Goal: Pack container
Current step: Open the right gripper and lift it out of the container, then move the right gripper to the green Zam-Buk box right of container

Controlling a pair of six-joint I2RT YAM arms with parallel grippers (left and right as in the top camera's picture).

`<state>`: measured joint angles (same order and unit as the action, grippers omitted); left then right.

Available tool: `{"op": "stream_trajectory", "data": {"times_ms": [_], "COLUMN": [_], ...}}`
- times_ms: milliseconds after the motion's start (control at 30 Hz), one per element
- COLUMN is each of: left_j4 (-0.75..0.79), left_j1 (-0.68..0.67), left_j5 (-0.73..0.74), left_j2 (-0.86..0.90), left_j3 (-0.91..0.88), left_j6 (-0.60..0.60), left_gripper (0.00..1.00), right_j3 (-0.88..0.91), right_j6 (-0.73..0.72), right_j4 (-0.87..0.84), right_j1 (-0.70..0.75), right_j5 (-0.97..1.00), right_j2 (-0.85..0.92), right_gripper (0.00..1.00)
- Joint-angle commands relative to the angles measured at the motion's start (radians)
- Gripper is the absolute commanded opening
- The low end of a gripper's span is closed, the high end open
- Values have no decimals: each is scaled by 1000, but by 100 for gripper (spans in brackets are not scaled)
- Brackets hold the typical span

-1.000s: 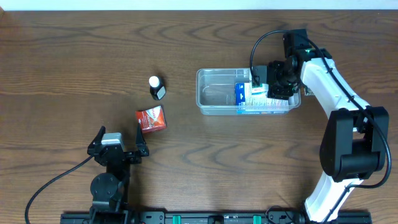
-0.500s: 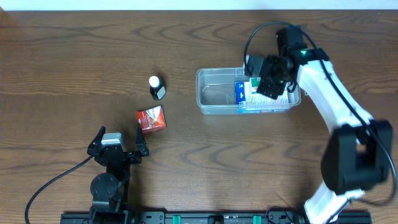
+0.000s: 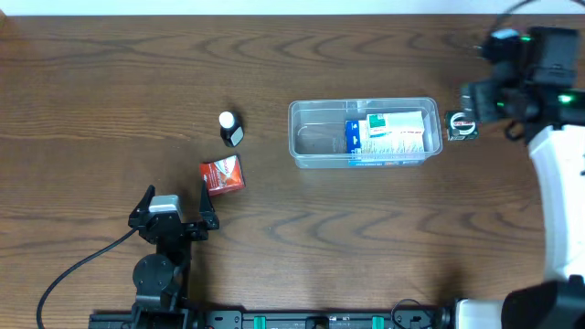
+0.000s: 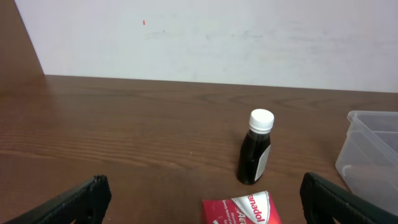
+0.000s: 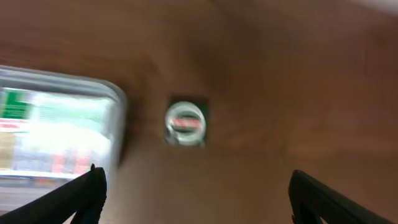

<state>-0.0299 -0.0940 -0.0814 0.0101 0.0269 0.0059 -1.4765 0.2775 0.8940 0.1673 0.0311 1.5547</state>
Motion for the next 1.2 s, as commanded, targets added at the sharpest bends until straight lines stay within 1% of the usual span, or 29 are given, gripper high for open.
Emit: {"op": "stream_trajectory", "data": {"times_ms": [0,100,167,200,233,300,333,367,500,700,1167], "left_j4": [-33,-33,-33,-33,-33,-33,-33,-33,-33,-33,-33], "left_j1": [4,4,4,4,4,4,4,4,4,4,4], "left_j5": [-8,-8,-8,-8,-8,-8,-8,-8,-8,-8,-8], "left_j2": [-6,-6,-6,-6,-6,-6,-6,-6,-6,-6,-6], "left_j3": [-23,-23,-23,-23,-23,-23,-23,-23,-23,-23,-23], "left_j6": [17,17,17,17,16,17,16,17,16,16,16], "left_gripper": [98,98,98,98,98,98,98,98,98,98,98], "right_j3": [0,0,0,0,0,0,0,0,0,0,0], "right_j6": [-127,-218,-275,-298,-299,-299,-299,-300,-299,-299,-298], "right_j4": [41,130,181,208,219,238,244,246,252,254,253], "right_j1": [50,60,55,48,43,33,28,25,20,10,-102], "right_j5": [-47,-58,-59,-66,-70,-73,-73,-74,-135,-249,-270], "right_j2": [55,113,155,186,203,243,263,280,326,344,344], "right_gripper": [89,83,75,61,49,19,8,1,1,1,1]}}
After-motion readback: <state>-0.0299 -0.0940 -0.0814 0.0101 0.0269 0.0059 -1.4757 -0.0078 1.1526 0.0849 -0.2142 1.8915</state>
